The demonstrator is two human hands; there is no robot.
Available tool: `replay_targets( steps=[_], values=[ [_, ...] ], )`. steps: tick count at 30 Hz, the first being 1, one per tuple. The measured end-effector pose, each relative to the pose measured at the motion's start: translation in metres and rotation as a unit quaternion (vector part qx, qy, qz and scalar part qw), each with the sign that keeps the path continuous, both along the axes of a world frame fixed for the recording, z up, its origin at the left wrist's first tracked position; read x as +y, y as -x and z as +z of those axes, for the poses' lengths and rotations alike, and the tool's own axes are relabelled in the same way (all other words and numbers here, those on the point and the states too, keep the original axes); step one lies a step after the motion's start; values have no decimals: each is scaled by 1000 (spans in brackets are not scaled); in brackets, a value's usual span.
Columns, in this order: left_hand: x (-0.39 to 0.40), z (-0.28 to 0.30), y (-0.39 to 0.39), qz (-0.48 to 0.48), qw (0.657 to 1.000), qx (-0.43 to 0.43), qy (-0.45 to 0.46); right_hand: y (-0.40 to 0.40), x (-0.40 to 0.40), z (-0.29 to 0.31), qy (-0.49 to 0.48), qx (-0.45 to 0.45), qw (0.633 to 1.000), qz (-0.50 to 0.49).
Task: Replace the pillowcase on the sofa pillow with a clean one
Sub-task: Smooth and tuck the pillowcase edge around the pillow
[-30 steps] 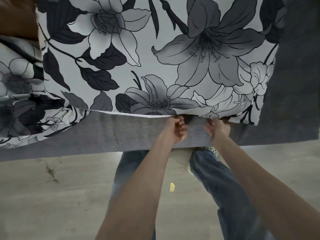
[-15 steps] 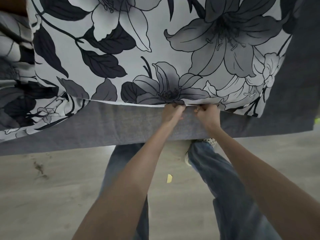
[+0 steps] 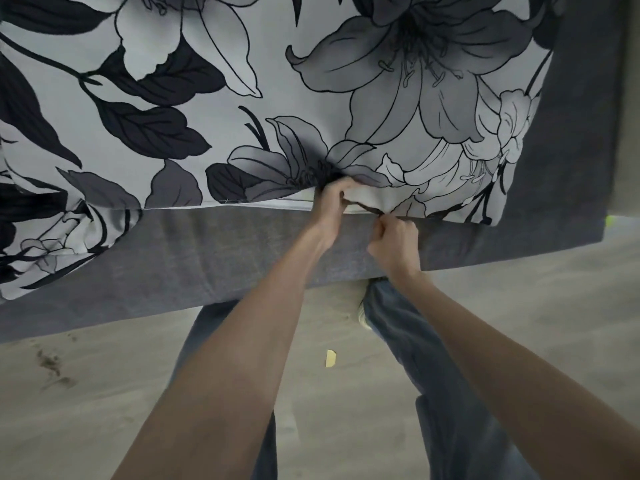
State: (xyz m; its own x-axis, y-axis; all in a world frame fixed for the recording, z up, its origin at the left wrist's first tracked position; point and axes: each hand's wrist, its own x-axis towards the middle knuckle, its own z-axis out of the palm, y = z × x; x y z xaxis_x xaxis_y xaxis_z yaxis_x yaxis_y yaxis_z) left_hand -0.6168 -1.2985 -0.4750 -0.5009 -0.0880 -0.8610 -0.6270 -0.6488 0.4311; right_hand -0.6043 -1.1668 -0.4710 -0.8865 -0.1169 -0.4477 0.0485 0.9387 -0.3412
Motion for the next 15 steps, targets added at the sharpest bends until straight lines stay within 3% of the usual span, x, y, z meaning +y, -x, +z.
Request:
replay_targets(
  steps=[2, 5, 9, 12, 15],
  values=[
    [-3, -11, 3, 6, 1000, -10, -14, 1, -9, -4, -1, 1, 1000, 2],
    [5, -11, -29, -128, 988, -91, -12, 3, -7, -4, 24, -2, 1000, -16],
    [38, -10, -52, -5, 995, -96, 8, 4, 6, 6, 65, -4, 997, -31],
    [60, -8, -37, -10, 996, -87, 30, 9, 23, 7, 90, -63, 994, 5],
    [71, -13, -19, -4, 986, -135, 94, 14, 40, 2, 145, -191, 962, -134]
  ],
)
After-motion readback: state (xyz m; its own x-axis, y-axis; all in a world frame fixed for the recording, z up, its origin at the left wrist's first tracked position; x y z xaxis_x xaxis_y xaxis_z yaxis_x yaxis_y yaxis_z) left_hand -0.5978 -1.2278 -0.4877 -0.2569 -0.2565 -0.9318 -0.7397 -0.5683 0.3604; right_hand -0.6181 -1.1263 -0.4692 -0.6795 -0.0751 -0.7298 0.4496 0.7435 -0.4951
